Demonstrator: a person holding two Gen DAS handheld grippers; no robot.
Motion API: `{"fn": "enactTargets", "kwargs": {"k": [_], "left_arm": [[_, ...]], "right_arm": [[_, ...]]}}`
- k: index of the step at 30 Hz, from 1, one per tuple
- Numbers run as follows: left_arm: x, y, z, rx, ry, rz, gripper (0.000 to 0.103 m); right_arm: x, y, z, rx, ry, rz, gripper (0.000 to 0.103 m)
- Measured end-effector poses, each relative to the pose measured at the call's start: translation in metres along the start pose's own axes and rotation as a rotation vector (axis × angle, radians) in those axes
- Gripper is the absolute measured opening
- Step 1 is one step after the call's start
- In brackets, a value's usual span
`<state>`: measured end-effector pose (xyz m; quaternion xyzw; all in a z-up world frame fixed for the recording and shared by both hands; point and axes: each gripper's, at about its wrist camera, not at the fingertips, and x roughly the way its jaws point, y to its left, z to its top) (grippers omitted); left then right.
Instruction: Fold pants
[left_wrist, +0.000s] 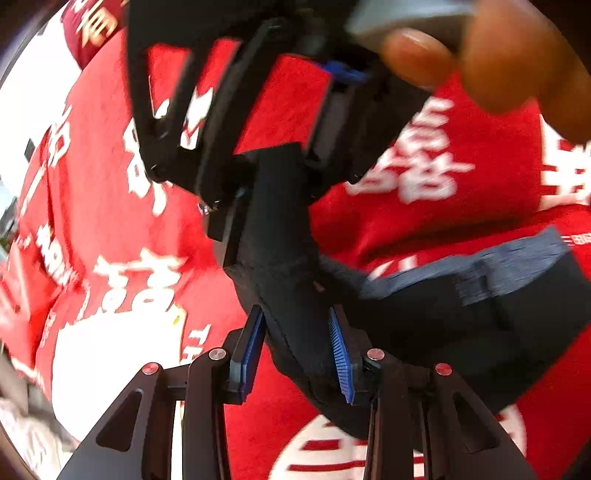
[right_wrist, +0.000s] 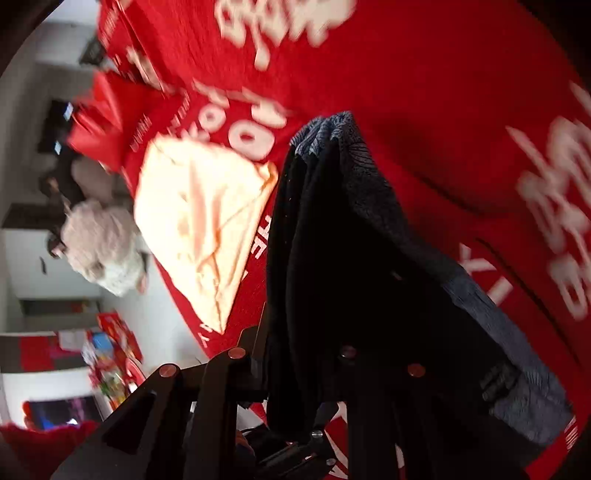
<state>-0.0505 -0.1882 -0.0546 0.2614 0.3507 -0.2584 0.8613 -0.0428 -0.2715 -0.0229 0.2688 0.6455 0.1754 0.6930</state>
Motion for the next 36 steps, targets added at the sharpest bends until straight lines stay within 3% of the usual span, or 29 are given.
{"fn": "enactTargets", "kwargs": {"k": [5,9,15,21,26,28,31,36], "left_arm": [[-0.039,-0.059,0.024,0.079,-0.062,-0.099,0.036],[-0.059,-0.116,0.035,0.145,-0.066,-0.185,0.036],[-0.064,-0.212,0.034,0.277,-0.044,-0.274,0.036],[-0.043,-0.287,0.005,0.396,0.070,-0.301,0.036],[-0.035,-0.305,-0.011,0.450,0.126,-0.274,0.037],[-0.034,-0.300,-0.015,0.446,0.157,-0.291,0.058],[-0.041,-0.293,-0.012,0.402,0.178,-0.327,0.072],[-0.045,-0.266,-0.007,0.319,0.247,-0.363,0.072]], "right_arm": [[-0.073,-0.048,-0.052,0.082,-0.148,0.069,0.019],[-0.119,-0.105,-0.119,0.182,-0.260,0.111,0.018],[-0.138,-0.191,-0.209,0.371,-0.373,0.172,0.018],[-0.100,-0.272,-0.269,0.555,-0.389,0.193,0.018],[-0.073,-0.296,-0.289,0.606,-0.381,0.221,0.019],[-0.069,-0.297,-0.293,0.609,-0.380,0.212,0.020],[-0.067,-0.291,-0.289,0.605,-0.369,0.167,0.022],[-0.070,-0.283,-0.294,0.572,-0.353,0.038,0.029]]}}
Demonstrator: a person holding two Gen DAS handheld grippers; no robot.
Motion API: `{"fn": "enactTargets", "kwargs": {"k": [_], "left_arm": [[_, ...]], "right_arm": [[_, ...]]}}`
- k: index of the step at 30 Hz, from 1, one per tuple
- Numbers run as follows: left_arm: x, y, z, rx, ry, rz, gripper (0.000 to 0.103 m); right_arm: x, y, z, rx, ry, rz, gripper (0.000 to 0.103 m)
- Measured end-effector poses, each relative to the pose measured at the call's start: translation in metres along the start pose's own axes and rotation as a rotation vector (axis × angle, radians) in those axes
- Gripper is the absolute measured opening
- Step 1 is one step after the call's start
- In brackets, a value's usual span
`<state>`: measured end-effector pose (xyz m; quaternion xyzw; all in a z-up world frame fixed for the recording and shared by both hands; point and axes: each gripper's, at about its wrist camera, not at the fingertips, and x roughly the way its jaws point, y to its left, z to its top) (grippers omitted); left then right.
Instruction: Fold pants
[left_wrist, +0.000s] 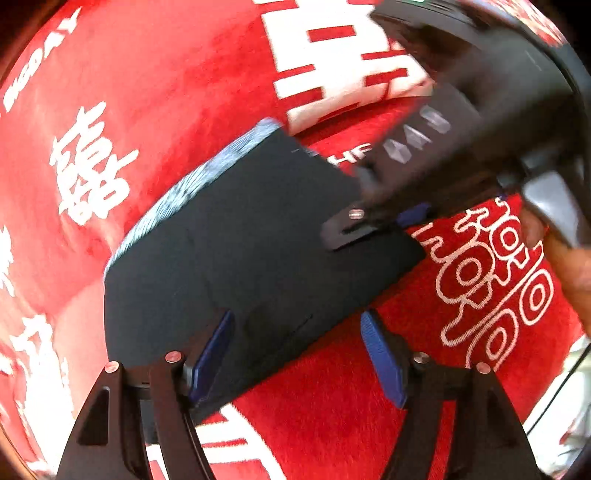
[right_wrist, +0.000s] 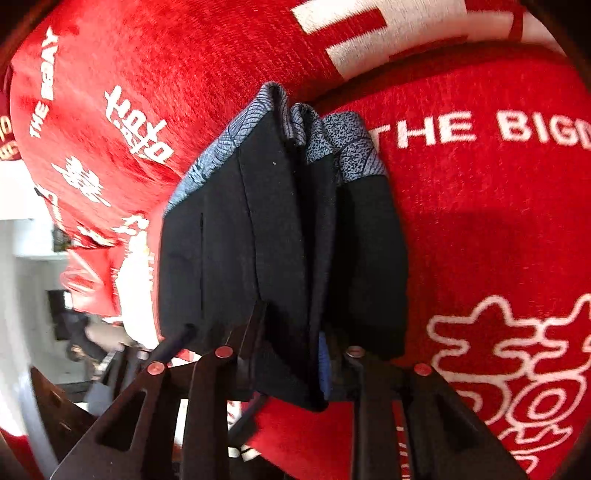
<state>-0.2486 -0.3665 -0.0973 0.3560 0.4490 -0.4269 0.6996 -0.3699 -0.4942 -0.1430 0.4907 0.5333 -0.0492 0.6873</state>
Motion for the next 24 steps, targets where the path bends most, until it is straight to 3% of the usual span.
{"fn": "enactTargets", "kwargs": {"k": [4,7,11,19,24], "left_arm": [[-0.003,0.044,-0.011,-0.136,0.055,-0.017,0.072],[-0.009,0.075,-0.018,-0.222,0.068,0.010,0.072],[-0.010,0.112,-0.028,-0.338,0.115,0.025,0.072],[-0.002,0.157,-0.051,-0.484,0.182,0.008,0.072],[0.001,0.176,-0.060,-0.539,0.205,-0.022,0.072]], "right_arm": [[-0.004,0.013,-0.006,-0.047,-0.028,-0.120,0.035],[-0.002,0.021,-0.011,-0.054,-0.051,-0.218,0.043],[0.001,0.029,-0.020,-0.066,-0.071,-0.380,0.072],[-0.002,0.036,-0.038,-0.055,-0.082,-0.484,0.072],[-0.010,0.045,-0.048,-0.038,-0.108,-0.553,0.077]]}}
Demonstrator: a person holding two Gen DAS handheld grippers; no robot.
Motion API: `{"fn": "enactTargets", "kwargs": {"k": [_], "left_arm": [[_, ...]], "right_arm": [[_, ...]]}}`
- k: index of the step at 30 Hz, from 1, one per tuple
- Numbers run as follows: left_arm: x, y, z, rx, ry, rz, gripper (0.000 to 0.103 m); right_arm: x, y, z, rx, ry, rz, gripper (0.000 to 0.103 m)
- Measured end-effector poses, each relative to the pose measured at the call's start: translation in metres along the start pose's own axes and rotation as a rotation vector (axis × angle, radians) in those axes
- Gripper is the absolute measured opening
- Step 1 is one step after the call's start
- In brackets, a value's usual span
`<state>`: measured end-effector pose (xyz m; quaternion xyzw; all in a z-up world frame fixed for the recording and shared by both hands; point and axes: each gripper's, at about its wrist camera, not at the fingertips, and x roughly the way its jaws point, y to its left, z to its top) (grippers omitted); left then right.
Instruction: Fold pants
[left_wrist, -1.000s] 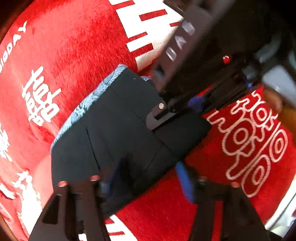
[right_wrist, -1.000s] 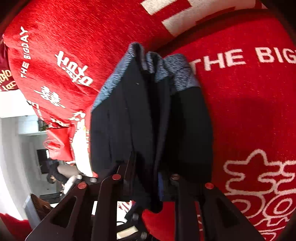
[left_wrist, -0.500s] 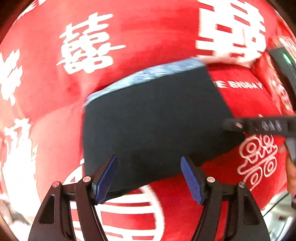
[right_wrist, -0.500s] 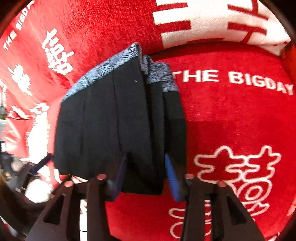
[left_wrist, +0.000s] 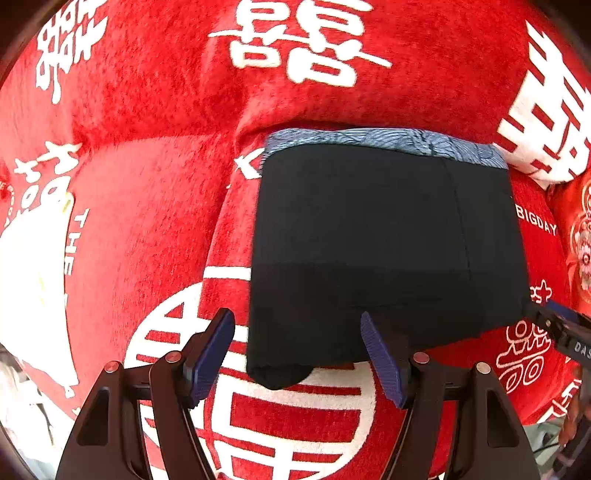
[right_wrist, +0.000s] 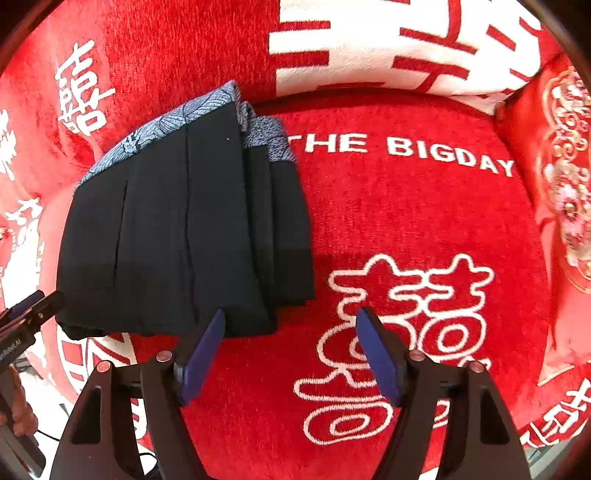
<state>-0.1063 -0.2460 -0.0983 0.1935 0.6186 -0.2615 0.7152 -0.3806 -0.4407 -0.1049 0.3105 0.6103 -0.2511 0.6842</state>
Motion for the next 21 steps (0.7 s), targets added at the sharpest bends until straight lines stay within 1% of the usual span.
{"fn": "enactTargets", "kwargs": {"k": [5,11,17,21], "left_arm": [[0.005,0.010,0.006,-0.020,0.022,-0.003,0.072],[0.009,0.020,0.014,-0.035,0.027,-0.001,0.072],[0.015,0.025,0.020,-0.022,0.028,-0.002,0.072],[0.019,0.027,0.024,-0.025,0.031,-0.002,0.072]], "right_arm": [[-0.008,0.014,-0.004,-0.006,0.002,-0.028,0.078],[-0.021,0.025,-0.003,-0.016,-0.013,-0.018,0.079],[-0.016,0.042,0.006,-0.025,-0.014,-0.011,0.079],[-0.011,0.046,0.007,-0.033,-0.016,-0.015,0.079]]}}
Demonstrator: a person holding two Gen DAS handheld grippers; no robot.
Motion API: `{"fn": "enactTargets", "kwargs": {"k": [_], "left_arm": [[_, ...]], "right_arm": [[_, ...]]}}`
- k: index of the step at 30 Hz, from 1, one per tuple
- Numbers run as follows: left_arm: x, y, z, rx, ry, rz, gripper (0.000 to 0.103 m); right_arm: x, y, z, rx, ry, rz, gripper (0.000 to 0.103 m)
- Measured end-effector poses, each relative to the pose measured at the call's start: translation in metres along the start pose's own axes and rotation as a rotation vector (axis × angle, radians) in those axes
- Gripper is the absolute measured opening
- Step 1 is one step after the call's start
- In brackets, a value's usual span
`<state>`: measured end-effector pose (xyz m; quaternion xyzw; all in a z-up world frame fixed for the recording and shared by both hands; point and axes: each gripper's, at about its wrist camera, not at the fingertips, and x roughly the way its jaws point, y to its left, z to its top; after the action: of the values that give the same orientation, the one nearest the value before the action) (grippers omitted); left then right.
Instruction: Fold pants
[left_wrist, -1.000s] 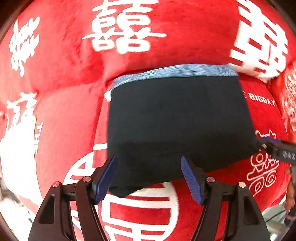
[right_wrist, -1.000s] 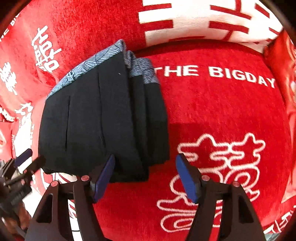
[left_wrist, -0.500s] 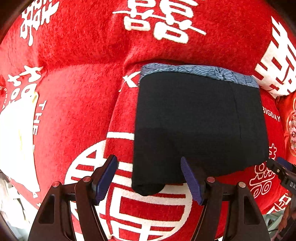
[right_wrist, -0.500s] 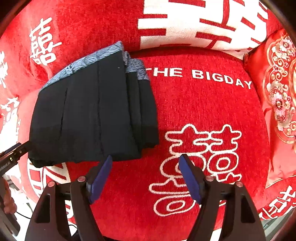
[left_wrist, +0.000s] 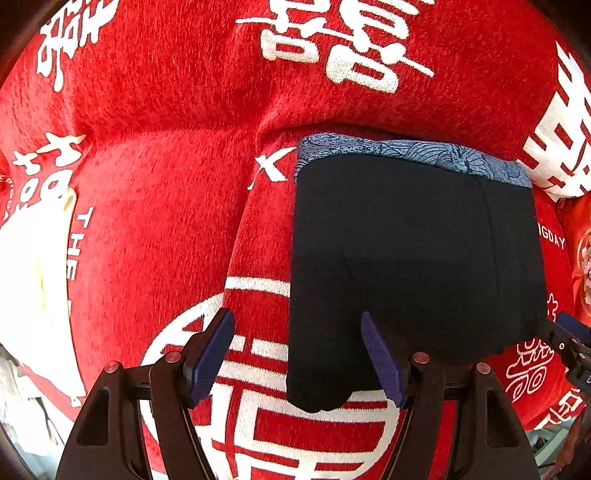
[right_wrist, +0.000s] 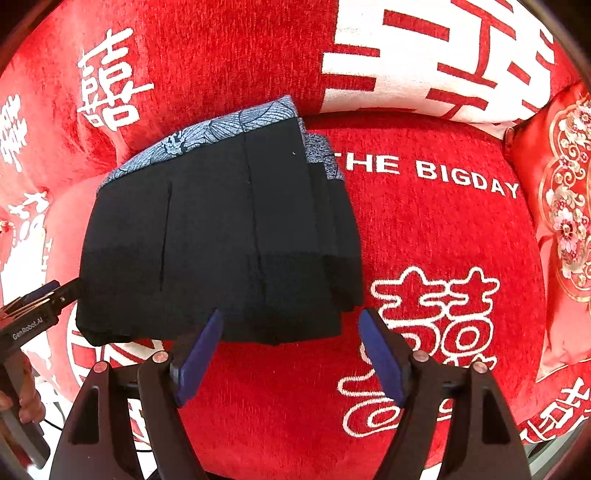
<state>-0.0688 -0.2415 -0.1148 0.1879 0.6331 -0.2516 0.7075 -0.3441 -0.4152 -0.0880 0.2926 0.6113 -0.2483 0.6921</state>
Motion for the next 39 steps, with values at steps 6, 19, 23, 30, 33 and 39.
{"fn": "enactTargets", "kwargs": {"k": [6,19,23,30,33,39], "left_arm": [[0.001,-0.003,0.006,0.000,0.004,0.009,0.072],[0.006,-0.011,0.024,0.011,-0.001,-0.036,0.094],[0.000,-0.006,0.037,0.011,-0.041,-0.080,0.094],[0.033,0.010,0.054,-0.009,0.061,-0.199,0.094],[0.046,0.013,0.055,0.000,0.109,-0.254,0.094],[0.050,0.017,0.061,0.059,0.109,-0.292,0.094]], "right_arm": [[0.005,-0.010,0.007,0.025,0.014,0.012,0.079],[0.007,-0.053,0.027,0.128,-0.025,0.185,0.080],[0.015,-0.070,0.032,0.141,-0.014,0.272,0.081],[0.042,-0.098,0.046,0.207,0.031,0.456,0.081],[0.056,-0.100,0.050,0.190,0.051,0.507,0.081],[0.083,-0.095,0.061,0.102,0.122,0.601,0.082]]}}
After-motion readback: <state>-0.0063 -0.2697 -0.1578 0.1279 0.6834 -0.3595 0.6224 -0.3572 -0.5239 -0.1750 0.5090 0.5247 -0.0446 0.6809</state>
